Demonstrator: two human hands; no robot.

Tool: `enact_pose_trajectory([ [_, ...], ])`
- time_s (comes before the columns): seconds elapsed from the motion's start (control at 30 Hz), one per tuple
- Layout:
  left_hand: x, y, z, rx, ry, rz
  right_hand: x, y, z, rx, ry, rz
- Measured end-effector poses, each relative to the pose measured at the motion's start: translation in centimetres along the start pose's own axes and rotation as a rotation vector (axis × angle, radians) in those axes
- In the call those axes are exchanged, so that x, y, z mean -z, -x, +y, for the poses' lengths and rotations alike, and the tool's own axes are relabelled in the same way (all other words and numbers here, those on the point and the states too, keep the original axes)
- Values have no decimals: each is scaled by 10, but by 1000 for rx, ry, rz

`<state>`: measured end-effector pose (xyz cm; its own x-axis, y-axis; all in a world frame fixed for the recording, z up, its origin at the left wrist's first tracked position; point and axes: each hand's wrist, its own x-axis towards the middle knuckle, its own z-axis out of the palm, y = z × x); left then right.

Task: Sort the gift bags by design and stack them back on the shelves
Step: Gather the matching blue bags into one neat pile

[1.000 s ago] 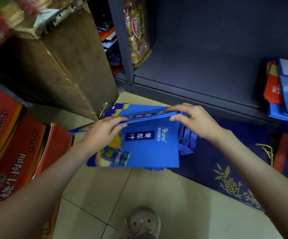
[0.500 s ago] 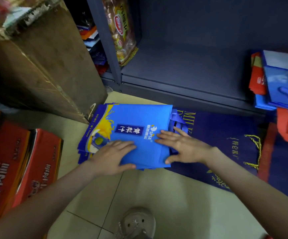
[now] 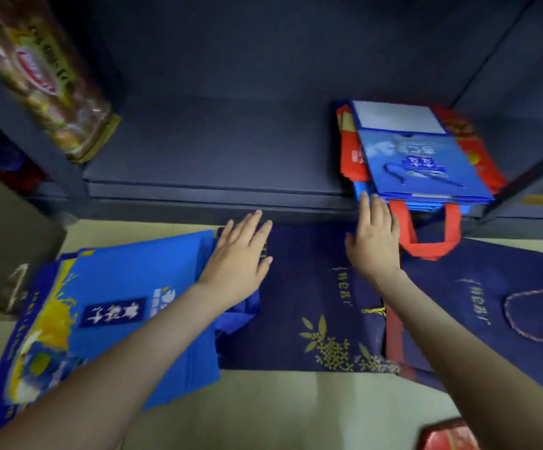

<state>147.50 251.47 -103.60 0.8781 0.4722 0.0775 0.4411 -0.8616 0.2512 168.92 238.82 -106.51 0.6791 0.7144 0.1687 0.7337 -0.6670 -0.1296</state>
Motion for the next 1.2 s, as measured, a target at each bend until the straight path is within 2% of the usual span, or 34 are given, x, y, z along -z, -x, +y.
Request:
enact_pose_trajectory([
  [0.17, -16, -21, 10, -73, 14, 34, -5, -44, 20, -41, 119, 152],
  [0.33, -20, -24, 1, -80, -6, 31, -11, -76, 37, -41, 152, -67],
  [0.57, -28, -26, 11, -105, -89, 89, 7, -53, 38, 94, 405, -93],
  [0.67, -26, -28, 24, -144, -101, 157, 24, -30, 45, 162, 326, 4],
  [0.73, -22, -27, 33, -159, -115, 218, 45, -12, 51, 222, 243, 188],
  [0.83, -8, -27, 40, -158, -154, 378, 78, 19, 62, 317, 60, 420],
  [0.9, 7, -28, 39, -147, -232, 512, 98, 42, 60, 404, -58, 490],
  [0.97, 27, -28, 35, -143, -318, 633, 113, 61, 53, 505, -113, 506],
  [1.07, 61, -21, 25, -198, -370, 711, 124, 81, 34, 670, -117, 453],
  [1.13, 74, -7, 14, -255, -377, 711, 123, 91, 21, 751, -131, 383],
  [1.2, 78, 16, 0, -306, -419, 643, 120, 98, 6, 740, -140, 330],
])
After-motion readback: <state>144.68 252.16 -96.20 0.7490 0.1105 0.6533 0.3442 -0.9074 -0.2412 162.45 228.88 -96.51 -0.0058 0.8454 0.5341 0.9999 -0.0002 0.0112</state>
